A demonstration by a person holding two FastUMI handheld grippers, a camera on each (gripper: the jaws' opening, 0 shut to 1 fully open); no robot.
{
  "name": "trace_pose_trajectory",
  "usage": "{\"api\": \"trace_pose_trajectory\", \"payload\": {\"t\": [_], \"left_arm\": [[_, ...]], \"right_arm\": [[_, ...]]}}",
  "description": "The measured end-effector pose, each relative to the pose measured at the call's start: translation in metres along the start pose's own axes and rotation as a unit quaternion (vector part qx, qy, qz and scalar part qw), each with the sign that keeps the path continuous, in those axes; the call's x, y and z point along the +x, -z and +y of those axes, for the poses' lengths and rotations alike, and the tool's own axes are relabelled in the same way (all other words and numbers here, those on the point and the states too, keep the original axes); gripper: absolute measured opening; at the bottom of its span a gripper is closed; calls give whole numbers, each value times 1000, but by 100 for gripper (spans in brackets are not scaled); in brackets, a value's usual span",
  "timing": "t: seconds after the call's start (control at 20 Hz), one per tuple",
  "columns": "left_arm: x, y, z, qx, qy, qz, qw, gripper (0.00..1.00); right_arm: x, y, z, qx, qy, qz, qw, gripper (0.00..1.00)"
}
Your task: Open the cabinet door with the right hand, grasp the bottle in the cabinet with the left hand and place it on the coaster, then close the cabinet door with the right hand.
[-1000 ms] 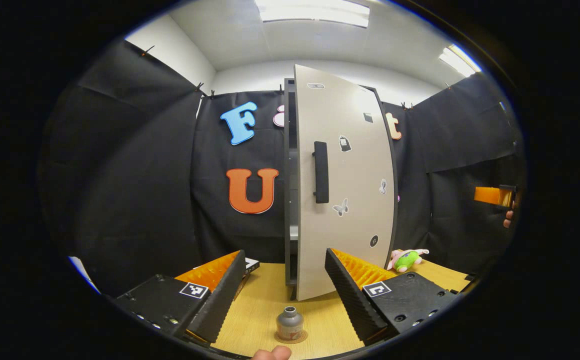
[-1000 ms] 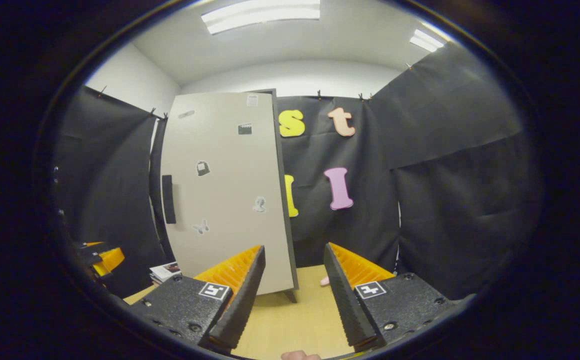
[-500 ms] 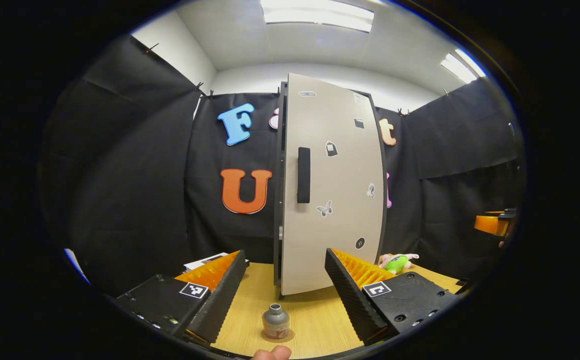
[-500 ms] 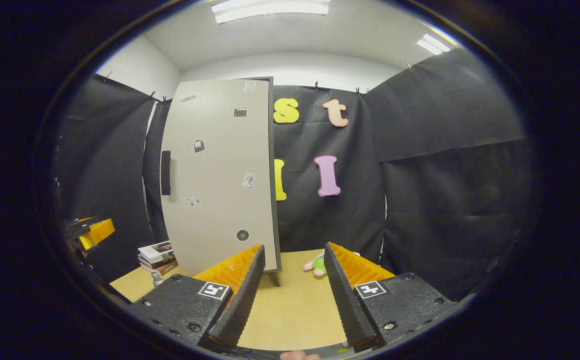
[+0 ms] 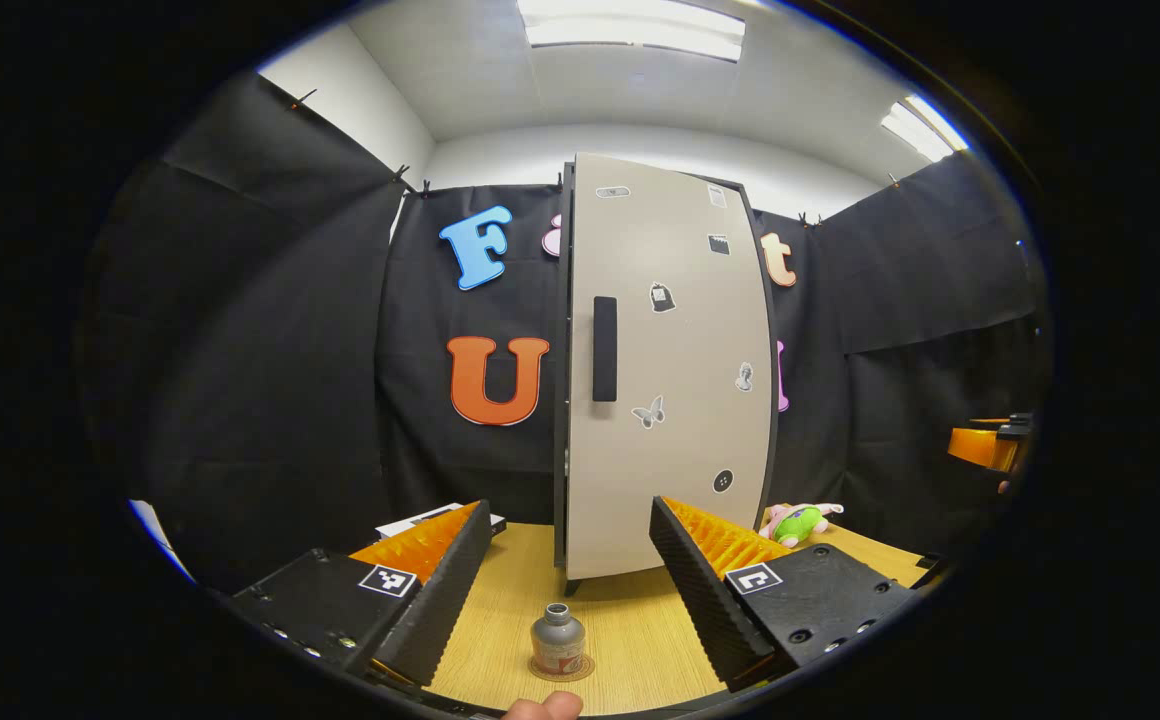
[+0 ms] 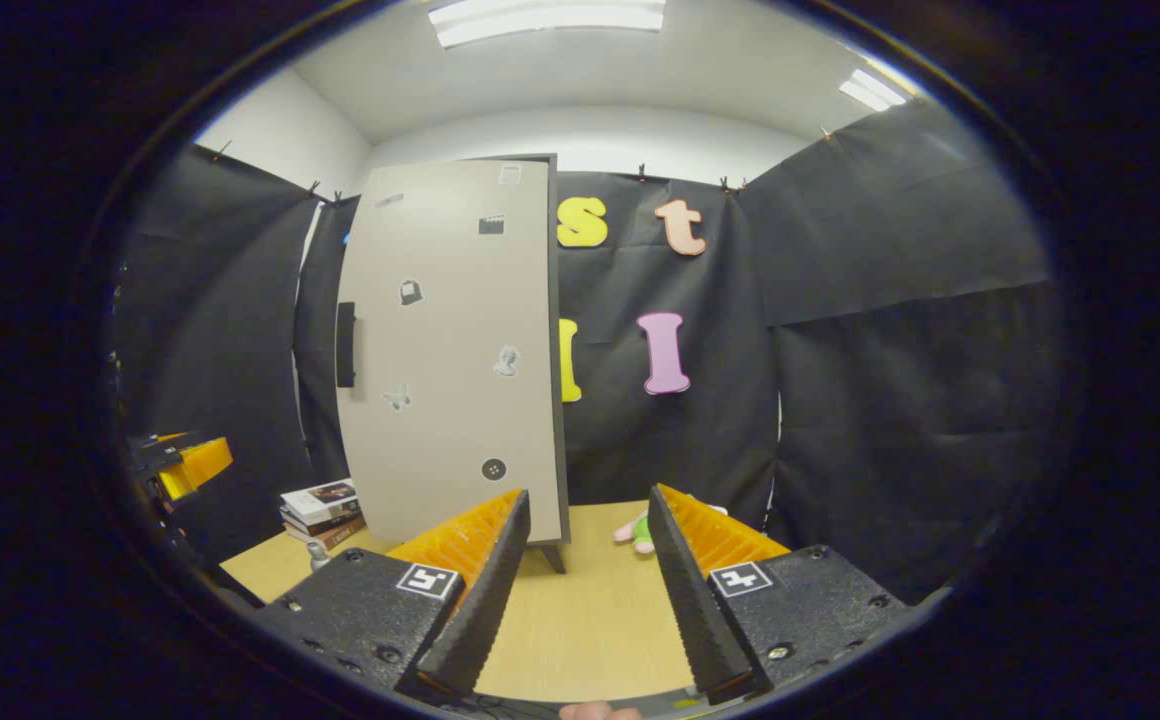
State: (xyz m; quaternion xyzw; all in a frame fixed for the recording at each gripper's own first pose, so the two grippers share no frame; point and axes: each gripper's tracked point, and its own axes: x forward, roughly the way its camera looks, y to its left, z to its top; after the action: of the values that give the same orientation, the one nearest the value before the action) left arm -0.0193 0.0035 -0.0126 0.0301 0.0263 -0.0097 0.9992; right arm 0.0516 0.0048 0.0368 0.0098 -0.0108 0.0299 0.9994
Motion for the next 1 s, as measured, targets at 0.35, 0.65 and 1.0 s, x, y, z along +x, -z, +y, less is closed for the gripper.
{"api": "trace_pose_trajectory", "payload": {"t": [0.35, 0.65, 1.0], "left_arm": [[0, -1, -2, 2, 3, -3, 1000, 96], [1, -2, -1, 2, 4, -3, 1000, 96], [3, -1, 0, 1, 5, -4, 1000, 96]], "right_arm": [[-2, -2, -2, 7, 5, -2, 1000, 77], [-1, -4, -1, 10, 4, -5, 1000, 75], [0, -5, -1, 11, 8, -7, 1000, 75]]}}
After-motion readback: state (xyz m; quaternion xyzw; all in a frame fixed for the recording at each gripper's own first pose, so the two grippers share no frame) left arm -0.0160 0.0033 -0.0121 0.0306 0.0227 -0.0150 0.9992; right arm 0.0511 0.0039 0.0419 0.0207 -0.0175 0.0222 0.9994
